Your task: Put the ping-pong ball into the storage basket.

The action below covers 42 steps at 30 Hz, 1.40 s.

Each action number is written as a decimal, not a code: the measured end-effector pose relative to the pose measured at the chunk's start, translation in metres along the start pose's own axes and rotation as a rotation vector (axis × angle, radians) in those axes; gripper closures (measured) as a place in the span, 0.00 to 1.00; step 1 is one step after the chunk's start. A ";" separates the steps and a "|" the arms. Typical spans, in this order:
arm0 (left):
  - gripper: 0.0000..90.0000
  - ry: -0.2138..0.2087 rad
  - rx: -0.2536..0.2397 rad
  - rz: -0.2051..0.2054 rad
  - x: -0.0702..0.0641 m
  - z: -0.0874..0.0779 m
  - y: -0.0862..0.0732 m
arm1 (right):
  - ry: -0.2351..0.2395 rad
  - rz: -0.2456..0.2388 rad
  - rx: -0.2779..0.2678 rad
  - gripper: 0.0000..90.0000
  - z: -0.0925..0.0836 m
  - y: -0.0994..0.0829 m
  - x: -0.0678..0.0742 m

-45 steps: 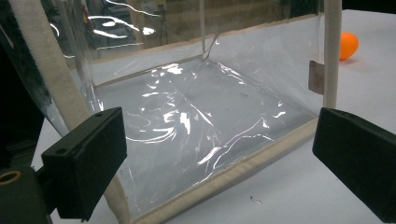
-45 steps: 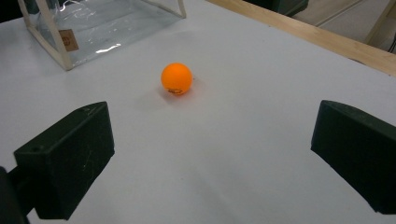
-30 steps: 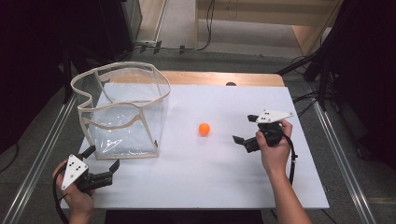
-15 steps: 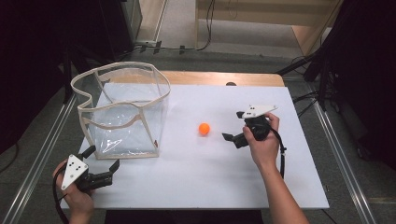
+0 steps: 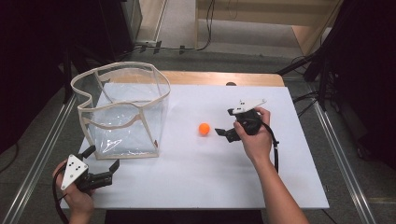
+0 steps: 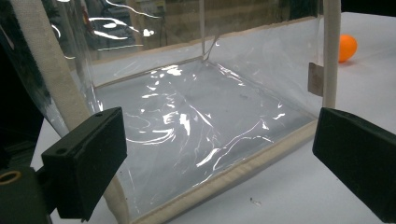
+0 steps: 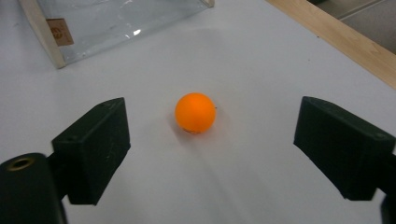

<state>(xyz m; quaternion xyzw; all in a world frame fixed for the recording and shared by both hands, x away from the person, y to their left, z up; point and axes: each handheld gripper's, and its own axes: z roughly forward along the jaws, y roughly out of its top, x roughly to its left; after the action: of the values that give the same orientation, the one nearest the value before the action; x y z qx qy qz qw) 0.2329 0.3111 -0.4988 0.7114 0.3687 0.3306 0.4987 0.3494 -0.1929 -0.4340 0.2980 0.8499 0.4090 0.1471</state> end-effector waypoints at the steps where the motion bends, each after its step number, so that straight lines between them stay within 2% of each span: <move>1: 0.04 -0.001 -0.001 -0.001 0.000 0.000 0.000 | -0.005 0.000 -0.002 0.12 0.001 0.001 0.000; 11: 0.04 -0.002 -0.002 -0.002 0.000 0.000 0.000 | 0.023 -0.011 0.029 0.12 0.009 0.013 0.000; 18: 0.04 -0.002 0.000 0.000 0.000 0.000 0.000 | 0.023 -0.016 0.055 0.12 0.016 0.019 -0.002; 21: 0.04 -0.003 -0.002 -0.002 0.000 0.000 0.000 | -0.012 -0.024 0.082 0.12 0.020 0.021 0.000; 22: 0.04 -0.002 0.000 0.000 0.000 0.000 0.000 | 0.005 -0.023 0.090 0.12 0.022 0.023 -0.001; 26: 0.04 -0.003 0.000 0.001 0.000 0.000 0.000 | 0.011 -0.033 0.121 0.12 0.029 0.026 -0.001; 28: 0.04 -0.003 0.001 0.001 0.000 0.000 0.000 | 0.028 -0.020 0.133 0.12 0.033 0.027 -0.001; 34: 0.04 -0.005 0.000 0.000 0.000 0.000 0.000 | 0.044 -0.028 0.168 0.13 0.042 0.030 -0.003; 42: 0.04 -0.005 0.001 0.001 0.000 0.000 0.000 | 0.057 -0.040 0.244 0.13 0.051 0.035 -0.005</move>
<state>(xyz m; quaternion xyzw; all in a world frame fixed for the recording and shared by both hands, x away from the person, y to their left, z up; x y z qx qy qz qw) 0.2333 0.3110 -0.4986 0.7126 0.3674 0.3288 0.4990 0.3918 -0.1477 -0.4386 0.2848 0.9030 0.3076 0.0939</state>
